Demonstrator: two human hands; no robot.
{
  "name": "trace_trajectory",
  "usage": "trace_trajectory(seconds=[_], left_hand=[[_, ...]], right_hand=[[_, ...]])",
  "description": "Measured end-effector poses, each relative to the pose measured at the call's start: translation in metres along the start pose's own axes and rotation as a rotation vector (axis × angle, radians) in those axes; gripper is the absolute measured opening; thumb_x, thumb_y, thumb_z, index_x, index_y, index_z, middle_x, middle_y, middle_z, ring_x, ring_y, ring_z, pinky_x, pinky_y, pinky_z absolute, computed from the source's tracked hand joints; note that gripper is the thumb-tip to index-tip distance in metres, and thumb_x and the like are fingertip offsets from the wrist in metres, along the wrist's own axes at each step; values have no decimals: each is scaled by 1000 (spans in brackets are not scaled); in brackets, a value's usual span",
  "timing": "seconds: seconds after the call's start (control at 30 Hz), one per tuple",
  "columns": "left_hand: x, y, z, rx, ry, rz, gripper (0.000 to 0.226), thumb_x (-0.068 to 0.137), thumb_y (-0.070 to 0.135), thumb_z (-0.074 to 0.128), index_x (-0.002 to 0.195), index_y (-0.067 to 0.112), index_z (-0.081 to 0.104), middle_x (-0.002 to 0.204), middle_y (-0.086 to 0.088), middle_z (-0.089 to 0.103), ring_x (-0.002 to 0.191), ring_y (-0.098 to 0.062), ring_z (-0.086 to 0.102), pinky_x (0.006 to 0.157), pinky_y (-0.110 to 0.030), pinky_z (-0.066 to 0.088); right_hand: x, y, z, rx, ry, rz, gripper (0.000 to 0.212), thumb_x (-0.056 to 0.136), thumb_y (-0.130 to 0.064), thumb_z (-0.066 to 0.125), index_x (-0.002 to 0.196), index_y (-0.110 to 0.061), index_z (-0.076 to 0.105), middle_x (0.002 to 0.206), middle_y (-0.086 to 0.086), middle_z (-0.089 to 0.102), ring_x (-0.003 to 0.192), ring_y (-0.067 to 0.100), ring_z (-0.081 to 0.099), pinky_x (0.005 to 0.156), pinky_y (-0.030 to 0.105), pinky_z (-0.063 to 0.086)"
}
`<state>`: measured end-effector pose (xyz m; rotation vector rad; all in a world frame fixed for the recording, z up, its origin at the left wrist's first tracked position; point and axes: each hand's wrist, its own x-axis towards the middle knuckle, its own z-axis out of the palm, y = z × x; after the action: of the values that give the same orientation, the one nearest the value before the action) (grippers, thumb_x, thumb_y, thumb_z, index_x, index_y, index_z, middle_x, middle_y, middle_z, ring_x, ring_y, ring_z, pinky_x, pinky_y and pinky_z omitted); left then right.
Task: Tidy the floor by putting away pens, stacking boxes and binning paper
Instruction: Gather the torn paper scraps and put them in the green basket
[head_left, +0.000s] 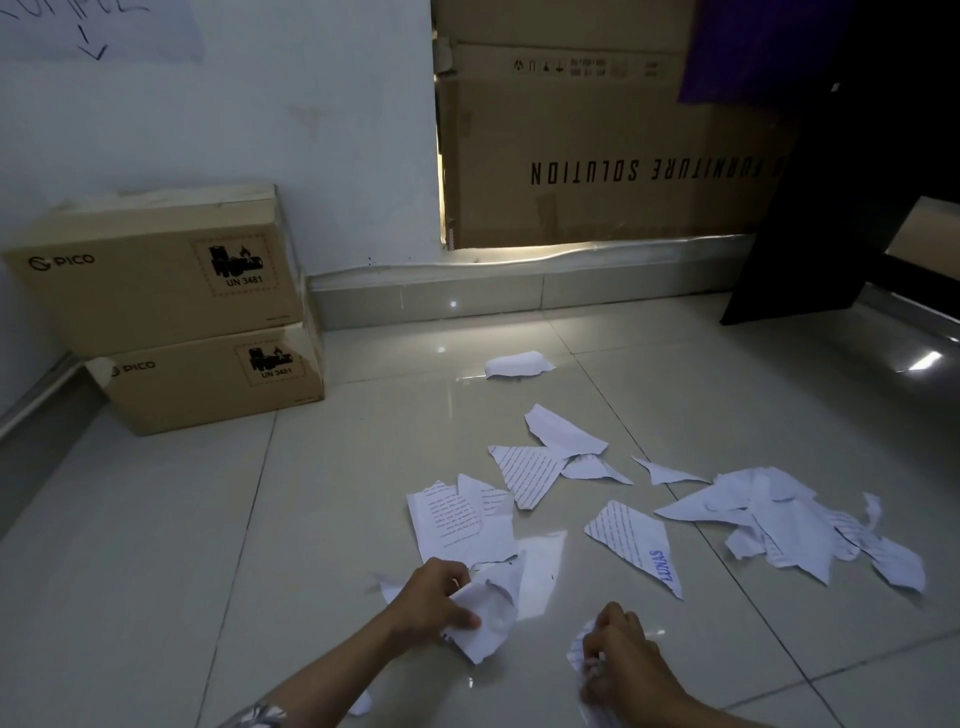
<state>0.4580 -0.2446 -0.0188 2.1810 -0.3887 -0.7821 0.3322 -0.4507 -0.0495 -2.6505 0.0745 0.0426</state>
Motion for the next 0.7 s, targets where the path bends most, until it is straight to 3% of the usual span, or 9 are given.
trace_trajectory(seconds=[0.07,0.13,0.17,0.23,0.33,0.43,0.53,0.6,0.7], left_hand=[[0,1,0,-10,-5,-8,33,77,11,71,64,20,43,69,5,45,66,-8,46,51,-11,35],[0,2,0,-8,-7,-20,31,78,14,71,67,20,44,71,5,46,69,-10,47,54,-12,37],[0,2,0,-9,-6,-26,30,78,15,72,67,20,44,71,5,47,70,-10,48,54,-12,38],[0,3,-1,-23,0,-29,31,77,14,72,67,19,43,70,5,45,67,-9,46,50,-11,37],[-1,4,-1,-31,22,-20,32,76,12,73,68,20,43,72,6,44,66,-6,44,44,-7,37],[1,1,0,-52,62,2,35,71,11,76,69,20,42,76,6,47,69,-6,43,51,-11,36],[4,0,1,-84,72,-9,35,71,12,76,73,21,42,81,6,49,74,-7,46,54,-10,36],[4,1,2,-100,74,-8,34,72,12,76,74,21,43,85,4,50,78,-9,48,54,-10,37],[6,1,4,-93,81,-4,34,72,13,76,71,20,43,82,6,51,76,-8,49,53,-9,38]], right_hand=[[4,3,-3,18,-88,47,47,72,-34,60,57,-73,40,83,-21,24,95,8,26,75,29,21],[10,3,-10,36,-193,145,19,68,-38,63,52,-46,55,91,-11,35,96,9,28,76,27,20],[12,4,-9,34,-222,177,21,66,-39,65,50,-38,53,96,-5,37,96,10,29,76,26,22],[14,5,-13,57,-222,205,17,54,-50,66,53,-40,54,104,-2,38,98,11,31,77,25,26],[17,10,-18,96,-248,212,38,43,-61,61,73,-43,45,114,-7,34,105,11,31,82,27,27],[19,14,-19,75,-274,177,57,65,-37,71,107,-39,33,118,-9,28,109,10,27,86,27,30],[21,16,-21,87,-277,202,66,72,-19,71,122,-30,30,115,-5,26,109,12,25,88,25,33],[22,17,-21,118,-313,233,62,72,-16,71,120,-25,33,112,-2,30,108,15,28,83,23,32],[27,19,-20,99,-354,250,44,71,-14,71,97,-24,36,100,0,37,100,17,33,69,21,33]])
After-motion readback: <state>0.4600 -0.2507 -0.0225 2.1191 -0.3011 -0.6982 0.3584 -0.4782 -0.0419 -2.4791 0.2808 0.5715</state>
